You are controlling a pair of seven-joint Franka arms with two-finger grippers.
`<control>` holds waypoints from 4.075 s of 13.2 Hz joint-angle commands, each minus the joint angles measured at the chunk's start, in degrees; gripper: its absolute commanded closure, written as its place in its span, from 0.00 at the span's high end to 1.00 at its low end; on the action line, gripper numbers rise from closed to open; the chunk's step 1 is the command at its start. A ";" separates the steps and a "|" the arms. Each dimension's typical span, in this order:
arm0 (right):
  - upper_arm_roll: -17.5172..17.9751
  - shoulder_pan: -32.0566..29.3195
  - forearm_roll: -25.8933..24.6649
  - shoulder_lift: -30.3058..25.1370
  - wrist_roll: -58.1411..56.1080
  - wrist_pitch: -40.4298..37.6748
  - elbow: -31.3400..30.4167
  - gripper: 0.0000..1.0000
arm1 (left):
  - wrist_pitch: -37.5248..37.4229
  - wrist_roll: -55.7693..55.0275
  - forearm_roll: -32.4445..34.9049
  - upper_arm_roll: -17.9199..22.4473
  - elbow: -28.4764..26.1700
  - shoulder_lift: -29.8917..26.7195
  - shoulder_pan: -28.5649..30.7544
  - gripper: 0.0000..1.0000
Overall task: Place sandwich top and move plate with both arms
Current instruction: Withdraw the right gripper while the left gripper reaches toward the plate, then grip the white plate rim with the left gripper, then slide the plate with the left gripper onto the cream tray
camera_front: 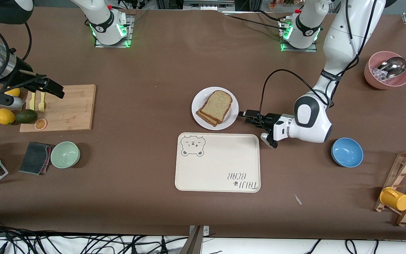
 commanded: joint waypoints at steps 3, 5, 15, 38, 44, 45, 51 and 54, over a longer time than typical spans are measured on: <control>4.96 -5.92 1.51 -1.85 -0.51 -4.75 0.80 1.00 | 3.35 7.10 -2.38 0.04 -2.14 1.53 -0.06 0.70; 5.40 -6.72 0.99 -2.64 -1.38 -4.75 0.10 1.00 | 3.70 8.35 -4.40 0.04 -2.32 1.81 -1.28 0.64; 10.85 -11.64 1.25 -1.15 -1.30 4.46 0.10 1.00 | 5.72 13.18 -9.50 0.04 -3.28 3.65 -3.22 0.27; 11.38 -10.94 1.42 1.93 -3.58 3.16 2.38 1.00 | -0.42 1.42 -9.50 0.04 -0.31 -0.04 -2.00 0.00; 11.38 -10.85 1.42 2.10 -3.58 2.81 2.12 1.00 | -0.26 -9.74 -8.53 1.00 18.05 7.50 -0.68 0.00; 11.38 -10.85 1.42 2.10 -3.58 2.81 2.12 1.00 | 0.01 -10.63 -8.53 1.61 20.16 9.43 -0.68 0.00; 11.38 -10.85 1.42 2.10 -4.11 2.37 2.03 1.00 | 4.74 -18.37 -9.41 3.29 34.23 19.55 -0.59 0.00; 11.38 -10.85 1.42 2.36 -3.93 2.45 2.03 1.00 | 8.36 -18.55 -10.47 3.20 35.82 22.02 -1.11 0.00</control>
